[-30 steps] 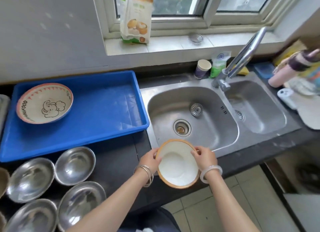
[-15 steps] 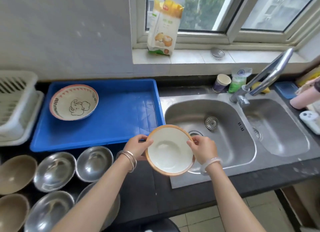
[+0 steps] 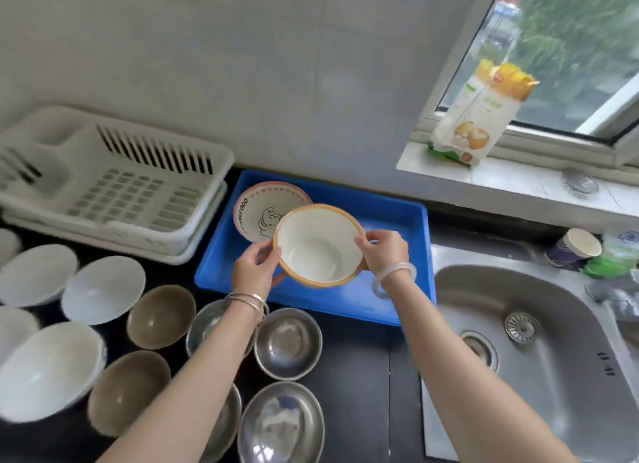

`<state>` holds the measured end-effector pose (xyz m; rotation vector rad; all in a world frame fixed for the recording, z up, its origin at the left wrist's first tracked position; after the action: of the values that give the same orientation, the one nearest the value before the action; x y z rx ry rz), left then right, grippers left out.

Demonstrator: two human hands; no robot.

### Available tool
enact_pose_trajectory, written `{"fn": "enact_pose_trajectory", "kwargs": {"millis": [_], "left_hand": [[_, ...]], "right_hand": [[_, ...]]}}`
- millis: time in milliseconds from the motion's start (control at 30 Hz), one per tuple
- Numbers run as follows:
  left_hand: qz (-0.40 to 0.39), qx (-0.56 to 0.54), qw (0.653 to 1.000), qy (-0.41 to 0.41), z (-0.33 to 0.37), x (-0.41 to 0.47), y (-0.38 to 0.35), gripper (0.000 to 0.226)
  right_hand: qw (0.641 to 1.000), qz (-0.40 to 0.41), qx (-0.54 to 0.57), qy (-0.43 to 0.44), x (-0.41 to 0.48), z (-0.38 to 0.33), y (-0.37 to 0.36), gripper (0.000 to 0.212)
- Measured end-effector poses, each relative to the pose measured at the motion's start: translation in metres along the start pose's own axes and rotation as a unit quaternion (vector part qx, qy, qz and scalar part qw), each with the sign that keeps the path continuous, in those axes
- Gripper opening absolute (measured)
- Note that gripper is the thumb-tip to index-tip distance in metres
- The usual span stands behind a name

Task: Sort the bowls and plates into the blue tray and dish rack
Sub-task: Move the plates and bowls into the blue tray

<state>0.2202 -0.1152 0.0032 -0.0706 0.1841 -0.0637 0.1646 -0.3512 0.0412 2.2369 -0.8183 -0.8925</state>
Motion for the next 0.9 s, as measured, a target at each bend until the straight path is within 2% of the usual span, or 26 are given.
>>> {"fn": "enact_pose_trajectory", "kwargs": {"millis": [167,300,600,900], "left_hand": [[0.053,-0.001,0.998,-0.017,0.0,0.047,0.026,0.021],[0.057,0.025,0.998,-0.007,-0.006,0.086,0.031,0.031],[0.05,0.086,0.995,0.011,-0.03,0.142,0.035,0.031],[0.046,0.095,0.994,0.032,-0.049,0.155,0.039,0.03]], "right_hand": [[0.999,-0.026,0.02,0.001,0.027,-0.055,-0.042,0.026],[0.999,-0.04,0.004,-0.018,0.051,-0.076,-0.069,0.026],[0.998,-0.029,0.012,-0.048,0.079,-0.093,-0.105,0.023],[0.998,-0.035,0.01,-0.06,0.092,-0.085,-0.125,0.021]]}}
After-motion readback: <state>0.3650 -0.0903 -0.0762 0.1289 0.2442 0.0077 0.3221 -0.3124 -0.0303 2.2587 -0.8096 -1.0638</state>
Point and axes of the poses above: each hand's wrist, its own x-axis towards the middle knuckle, its own y-axis out of the back of the hand, z = x × y, the point moved 8 cm from there along x, towards the middle knuckle, and after that the axes turned 13 degrees about -y, right-handed, at the moved point
